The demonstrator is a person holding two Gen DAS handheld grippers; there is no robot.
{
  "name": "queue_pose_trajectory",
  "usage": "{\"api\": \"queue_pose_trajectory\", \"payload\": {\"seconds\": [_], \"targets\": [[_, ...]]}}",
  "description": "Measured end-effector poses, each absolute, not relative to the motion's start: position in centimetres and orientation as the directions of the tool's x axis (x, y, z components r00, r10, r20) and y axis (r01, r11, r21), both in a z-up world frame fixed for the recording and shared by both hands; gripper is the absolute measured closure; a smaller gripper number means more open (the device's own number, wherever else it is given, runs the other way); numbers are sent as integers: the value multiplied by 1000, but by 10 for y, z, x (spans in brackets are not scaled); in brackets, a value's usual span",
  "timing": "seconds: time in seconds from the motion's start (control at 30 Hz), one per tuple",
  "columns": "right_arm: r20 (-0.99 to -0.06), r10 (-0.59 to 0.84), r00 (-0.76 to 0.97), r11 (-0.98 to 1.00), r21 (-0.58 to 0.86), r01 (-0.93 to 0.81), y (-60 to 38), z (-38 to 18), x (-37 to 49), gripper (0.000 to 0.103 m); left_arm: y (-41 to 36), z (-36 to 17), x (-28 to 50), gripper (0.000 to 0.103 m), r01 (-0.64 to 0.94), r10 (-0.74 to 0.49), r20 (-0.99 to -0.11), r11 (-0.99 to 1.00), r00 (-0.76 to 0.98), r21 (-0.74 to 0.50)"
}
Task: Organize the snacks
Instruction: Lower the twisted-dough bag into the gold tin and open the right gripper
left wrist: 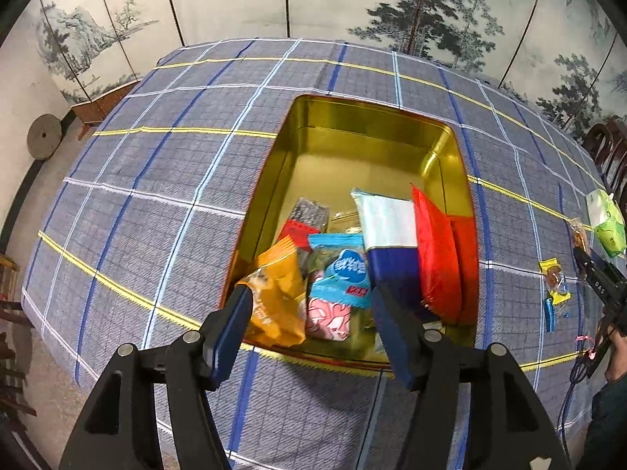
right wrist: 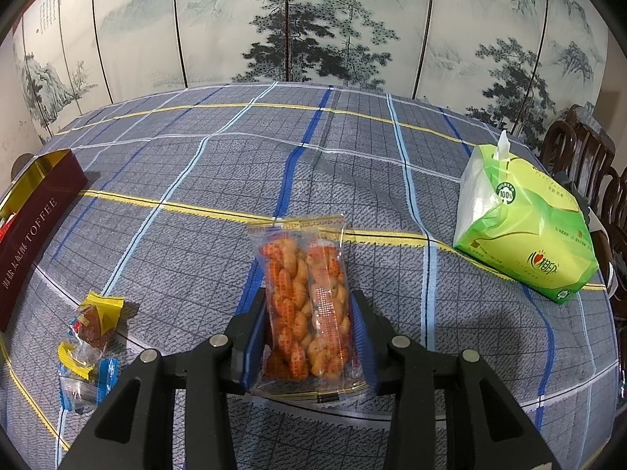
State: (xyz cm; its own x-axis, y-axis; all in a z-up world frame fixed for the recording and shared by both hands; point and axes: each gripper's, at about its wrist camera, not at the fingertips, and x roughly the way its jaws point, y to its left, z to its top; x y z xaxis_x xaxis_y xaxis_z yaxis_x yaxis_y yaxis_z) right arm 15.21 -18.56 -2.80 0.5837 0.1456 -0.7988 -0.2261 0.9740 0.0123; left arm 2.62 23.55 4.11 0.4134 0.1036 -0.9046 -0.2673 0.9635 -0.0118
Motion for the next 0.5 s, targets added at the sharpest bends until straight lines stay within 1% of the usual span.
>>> {"api": "queue_pose_trajectory", "payload": {"seconds": [0.03,0.17,0.23,0.3,0.5], "targets": [[-799,147,583,974,15,-226,-185,-28,152,62,237,41,25,40,-271,106,-904,962,414,-11],[-800,146,583,978,26,-209,-185,-27,150,63,241,42,21,38,-285,118,-900,958,419,-7],[-804,131,580,981,20,-194,-184,-27,151,63,241,42,20,35,-288,119,-900,958,419,-8],[-812,115,573,985,18,-173,-183,-26,151,63,240,42,20,34,-291,127,-898,957,420,-1],[-829,89,553,994,36,-105,-183,-21,153,63,236,40,19,33,-273,122,-897,962,425,1]]}}
